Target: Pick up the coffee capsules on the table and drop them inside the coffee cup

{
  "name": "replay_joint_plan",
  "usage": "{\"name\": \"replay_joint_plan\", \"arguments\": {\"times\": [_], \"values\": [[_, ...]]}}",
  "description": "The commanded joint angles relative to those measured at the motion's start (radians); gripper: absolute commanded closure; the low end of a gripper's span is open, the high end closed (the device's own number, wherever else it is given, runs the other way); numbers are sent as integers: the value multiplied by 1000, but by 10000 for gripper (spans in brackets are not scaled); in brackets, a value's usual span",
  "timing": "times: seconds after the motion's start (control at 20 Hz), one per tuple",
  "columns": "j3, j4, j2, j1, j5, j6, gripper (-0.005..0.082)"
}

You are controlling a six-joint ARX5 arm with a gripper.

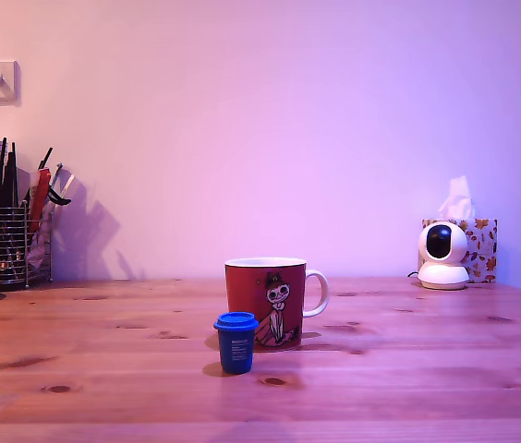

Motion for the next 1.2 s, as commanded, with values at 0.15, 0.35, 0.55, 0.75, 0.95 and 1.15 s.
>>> {"name": "replay_joint_plan", "arguments": {"times": [0.15, 0.35, 0.55, 0.75, 0.95, 1.15], "values": [[-13, -144, 6, 2, 20, 3, 788], [-13, -141, 6, 2, 20, 3, 788], [22, -153, 9, 2, 51, 9, 788], [90, -247, 54, 1, 134, 102, 788], [103, -246, 132, -1, 195, 221, 788], [103, -220, 200, -1, 247, 351, 788]]}}
